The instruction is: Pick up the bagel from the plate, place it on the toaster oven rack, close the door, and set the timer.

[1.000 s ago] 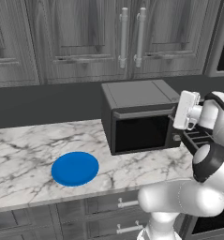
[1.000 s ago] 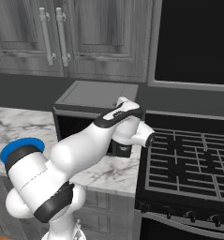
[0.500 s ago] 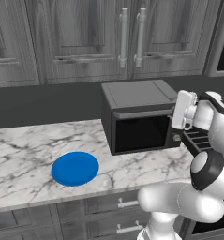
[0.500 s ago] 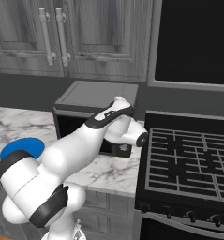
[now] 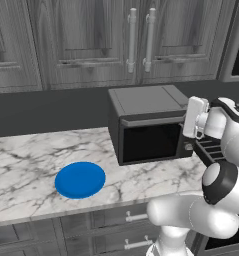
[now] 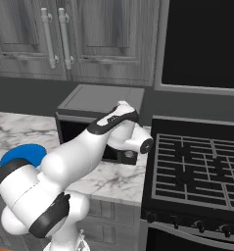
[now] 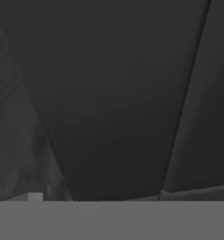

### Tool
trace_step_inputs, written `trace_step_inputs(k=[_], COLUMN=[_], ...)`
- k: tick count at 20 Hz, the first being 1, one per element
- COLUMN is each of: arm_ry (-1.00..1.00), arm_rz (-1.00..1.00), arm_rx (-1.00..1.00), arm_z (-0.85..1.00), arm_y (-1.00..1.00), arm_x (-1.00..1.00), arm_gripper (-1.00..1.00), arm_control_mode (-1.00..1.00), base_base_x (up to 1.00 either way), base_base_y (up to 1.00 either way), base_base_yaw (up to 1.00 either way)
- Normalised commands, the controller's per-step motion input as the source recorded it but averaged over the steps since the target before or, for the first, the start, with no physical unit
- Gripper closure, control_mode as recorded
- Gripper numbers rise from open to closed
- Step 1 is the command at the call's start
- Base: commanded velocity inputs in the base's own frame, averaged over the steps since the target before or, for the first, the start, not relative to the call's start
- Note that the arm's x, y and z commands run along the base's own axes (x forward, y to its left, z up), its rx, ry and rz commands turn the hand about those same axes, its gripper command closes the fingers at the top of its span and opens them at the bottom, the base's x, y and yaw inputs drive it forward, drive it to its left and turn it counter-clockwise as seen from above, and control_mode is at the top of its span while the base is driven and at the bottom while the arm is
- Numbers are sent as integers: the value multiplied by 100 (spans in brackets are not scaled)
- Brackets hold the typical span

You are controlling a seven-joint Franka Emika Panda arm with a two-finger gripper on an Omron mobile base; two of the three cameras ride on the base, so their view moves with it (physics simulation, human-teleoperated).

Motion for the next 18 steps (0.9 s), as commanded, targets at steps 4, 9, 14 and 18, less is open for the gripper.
trace_step_inputs(k=[4,9,14,18], arm_ry=[0,1,2,10], arm_rz=[-1,-1,0,0], arm_rx=[1,5,10,12], arm_z=[1,12,17,19], arm_y=[-41,-44,-64,-64], arm_x=[0,0,-11,-26], arm_gripper=[-100,-100,-100,-100], arm_control_mode=[-100,-100,-100,-100], base_base_x=[0,0,0,0], base_base_y=[0,0,0,0], base_base_yaw=[0,0,0,0])
